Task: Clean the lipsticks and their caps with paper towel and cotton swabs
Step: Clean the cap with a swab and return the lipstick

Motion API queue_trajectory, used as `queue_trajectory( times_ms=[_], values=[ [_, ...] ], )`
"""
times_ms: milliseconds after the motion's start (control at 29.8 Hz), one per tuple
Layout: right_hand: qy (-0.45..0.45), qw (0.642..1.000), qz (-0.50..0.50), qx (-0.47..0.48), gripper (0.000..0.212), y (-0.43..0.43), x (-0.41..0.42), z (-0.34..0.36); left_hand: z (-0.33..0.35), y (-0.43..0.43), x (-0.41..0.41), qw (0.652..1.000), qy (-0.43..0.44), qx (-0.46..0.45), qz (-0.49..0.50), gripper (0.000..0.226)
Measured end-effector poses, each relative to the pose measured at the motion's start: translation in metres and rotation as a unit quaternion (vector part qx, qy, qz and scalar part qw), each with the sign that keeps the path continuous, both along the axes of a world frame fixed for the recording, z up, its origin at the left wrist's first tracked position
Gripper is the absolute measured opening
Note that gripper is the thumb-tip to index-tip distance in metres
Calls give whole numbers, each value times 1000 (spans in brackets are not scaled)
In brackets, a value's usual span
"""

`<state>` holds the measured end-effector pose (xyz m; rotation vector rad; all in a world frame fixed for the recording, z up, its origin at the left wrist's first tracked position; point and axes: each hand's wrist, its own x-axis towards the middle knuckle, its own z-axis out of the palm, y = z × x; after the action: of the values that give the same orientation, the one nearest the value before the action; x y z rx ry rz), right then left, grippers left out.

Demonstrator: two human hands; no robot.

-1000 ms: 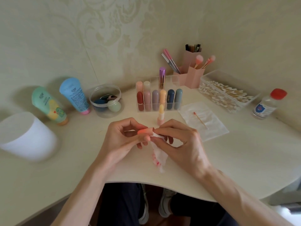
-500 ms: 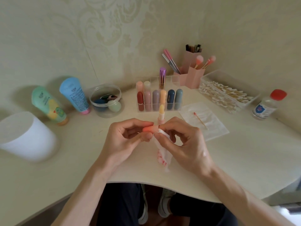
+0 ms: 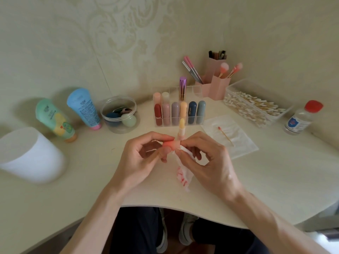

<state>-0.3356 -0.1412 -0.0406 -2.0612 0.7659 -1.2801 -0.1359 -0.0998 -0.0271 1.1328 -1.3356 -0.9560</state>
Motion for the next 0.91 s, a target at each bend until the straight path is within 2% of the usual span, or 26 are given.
queue_trajectory(
  times_ms=[168, 302, 402, 536, 670, 737, 905],
  values=[
    [5, 999, -4, -41, 15, 2, 1, 0, -1, -1, -1, 998, 11, 51, -29, 33],
    [-10, 1000, 8, -9, 13, -1, 1, -2, 0, 1, -1, 999, 10, 21, -23, 20],
    [-33, 999, 21, 37, 13, -1, 0, -2, 2, 1, 0, 999, 18, 18, -28, 28],
    [-15, 1000, 10, -2, 15, 1, 0, -1, 2, 0, 0, 996, 34, 78, -41, 38],
    [-31, 999, 17, 29, 15, 0, 1, -3, -2, 1, 0, 998, 28, 50, -16, 20],
    [-46, 997, 25, 59, 14, 0, 0, -3, -1, 2, 1, 999, 17, 31, -21, 22],
    [-2, 1000, 6, -13, 14, 2, 0, 0, -1, 1, -1, 997, 30, 58, -36, 33]
  ],
)
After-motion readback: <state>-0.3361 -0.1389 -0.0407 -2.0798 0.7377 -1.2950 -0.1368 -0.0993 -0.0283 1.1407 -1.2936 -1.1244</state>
